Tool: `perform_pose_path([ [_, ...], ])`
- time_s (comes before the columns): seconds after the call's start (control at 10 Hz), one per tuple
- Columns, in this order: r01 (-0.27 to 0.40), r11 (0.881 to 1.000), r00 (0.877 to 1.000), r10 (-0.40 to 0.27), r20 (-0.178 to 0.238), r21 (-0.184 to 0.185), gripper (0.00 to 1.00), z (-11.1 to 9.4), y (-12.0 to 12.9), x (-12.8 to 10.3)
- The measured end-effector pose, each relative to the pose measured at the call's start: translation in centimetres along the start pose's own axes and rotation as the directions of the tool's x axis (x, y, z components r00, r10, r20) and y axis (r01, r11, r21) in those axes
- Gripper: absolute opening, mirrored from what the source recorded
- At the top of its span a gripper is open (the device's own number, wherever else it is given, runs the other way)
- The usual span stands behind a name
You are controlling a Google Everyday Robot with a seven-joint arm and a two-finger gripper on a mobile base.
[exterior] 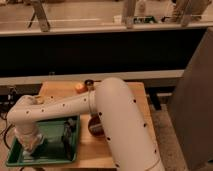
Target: Wipe tray with towel
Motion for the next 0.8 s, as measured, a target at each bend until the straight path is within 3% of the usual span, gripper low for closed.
perform_pose_path([
  [0.3, 0.036, 0.999, 0.999, -0.035, -0.024, 0.019, 0.00, -1.9, -3.0, 1.2],
  [0.5, 0.047, 0.999, 0.998, -0.046, -0.035, 0.023, 0.00, -1.7, -4.5, 3.1],
  [0.8, 0.031, 0.998, 0.998, -0.028, -0.061, 0.049, 0.00, -1.6, -4.8, 5.8],
])
